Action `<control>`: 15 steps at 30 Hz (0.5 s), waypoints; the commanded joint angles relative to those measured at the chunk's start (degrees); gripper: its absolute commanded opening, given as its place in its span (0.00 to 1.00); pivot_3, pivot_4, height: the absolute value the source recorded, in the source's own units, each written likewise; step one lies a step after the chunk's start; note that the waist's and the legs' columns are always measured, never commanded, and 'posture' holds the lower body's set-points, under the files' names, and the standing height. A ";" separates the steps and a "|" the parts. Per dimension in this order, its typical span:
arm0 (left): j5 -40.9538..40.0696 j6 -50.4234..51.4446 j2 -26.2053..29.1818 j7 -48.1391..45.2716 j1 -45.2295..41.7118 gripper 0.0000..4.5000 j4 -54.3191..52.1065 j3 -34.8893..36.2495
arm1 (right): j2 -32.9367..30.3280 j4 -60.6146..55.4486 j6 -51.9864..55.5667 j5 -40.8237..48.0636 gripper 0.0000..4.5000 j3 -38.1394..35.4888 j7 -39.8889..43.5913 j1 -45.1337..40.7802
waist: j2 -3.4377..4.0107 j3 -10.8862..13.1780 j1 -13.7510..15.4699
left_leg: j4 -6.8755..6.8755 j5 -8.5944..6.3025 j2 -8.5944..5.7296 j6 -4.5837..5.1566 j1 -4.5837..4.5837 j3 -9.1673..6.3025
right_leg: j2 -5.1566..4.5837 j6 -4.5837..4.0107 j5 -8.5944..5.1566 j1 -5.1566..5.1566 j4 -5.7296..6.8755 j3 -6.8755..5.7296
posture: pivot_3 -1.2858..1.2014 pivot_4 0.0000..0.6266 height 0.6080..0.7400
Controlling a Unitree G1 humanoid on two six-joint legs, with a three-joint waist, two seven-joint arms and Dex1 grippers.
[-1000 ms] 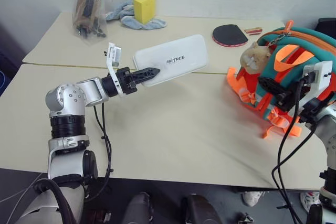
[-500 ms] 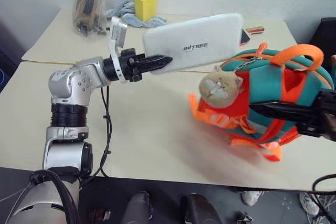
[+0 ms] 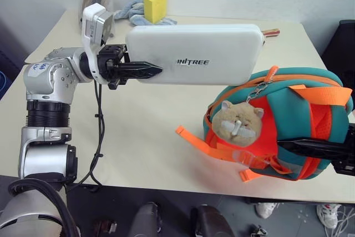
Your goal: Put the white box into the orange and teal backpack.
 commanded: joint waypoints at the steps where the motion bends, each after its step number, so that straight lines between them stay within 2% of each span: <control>1: -2.16 1.48 0.93 -2.85 -3.45 0.30 -1.11 1.47 | -0.78 0.35 -1.68 0.26 0.01 -1.33 0.11 -0.44 | -0.08 0.04 0.05 | 0.01 0.00 0.00 0.00 -0.02 -0.01 | 0.00 0.00 0.00 -0.02 0.01 0.00 | 0.52 0.24 1.00; 7: 1.74 -3.22 -0.37 -3.50 -0.90 0.30 -2.55 -1.63 | -1.78 0.83 -1.65 5.05 0.01 -1.80 -1.72 -1.62 | -0.08 0.05 0.04 | 0.02 -0.01 0.00 0.02 -0.03 -0.02 | -0.01 0.00 0.00 -0.02 0.01 -0.01 | 0.52 0.24 1.00; 15: 5.89 -10.20 -0.19 -2.78 -1.81 0.30 0.94 -2.57 | -3.84 2.26 -0.83 8.40 0.01 -2.25 -2.71 -2.48 | -0.09 0.05 0.03 | 0.04 -0.01 0.00 0.03 -0.03 -0.03 | -0.01 0.00 0.00 -0.01 0.03 -0.02 | 0.52 0.24 1.00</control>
